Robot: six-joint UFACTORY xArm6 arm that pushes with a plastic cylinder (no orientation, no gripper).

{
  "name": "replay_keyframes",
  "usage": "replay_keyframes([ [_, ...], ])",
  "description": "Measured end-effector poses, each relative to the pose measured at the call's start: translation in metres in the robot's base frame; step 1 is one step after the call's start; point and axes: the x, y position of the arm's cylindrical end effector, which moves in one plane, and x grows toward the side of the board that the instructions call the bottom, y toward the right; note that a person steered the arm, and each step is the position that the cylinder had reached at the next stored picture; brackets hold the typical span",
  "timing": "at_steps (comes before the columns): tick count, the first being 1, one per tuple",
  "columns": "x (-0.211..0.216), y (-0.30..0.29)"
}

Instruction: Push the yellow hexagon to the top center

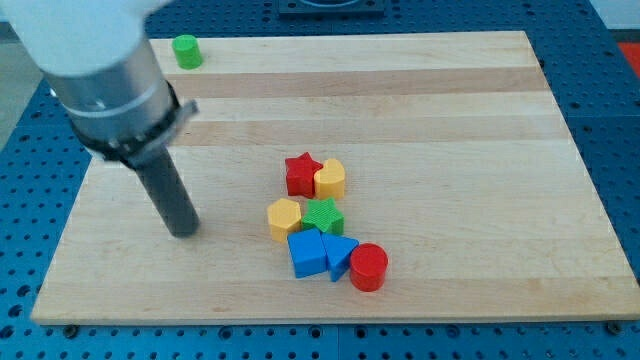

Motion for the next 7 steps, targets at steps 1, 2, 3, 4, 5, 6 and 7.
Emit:
replay_keyframes([
  [1,0.029,0.041],
  [2,0.03,0.066],
  [3,0.027,0.087],
  [4,0.014,0.1],
  [5,-0.002,0.103],
  [6,-0.014,0.103],
  [7,-0.024,0.101],
])
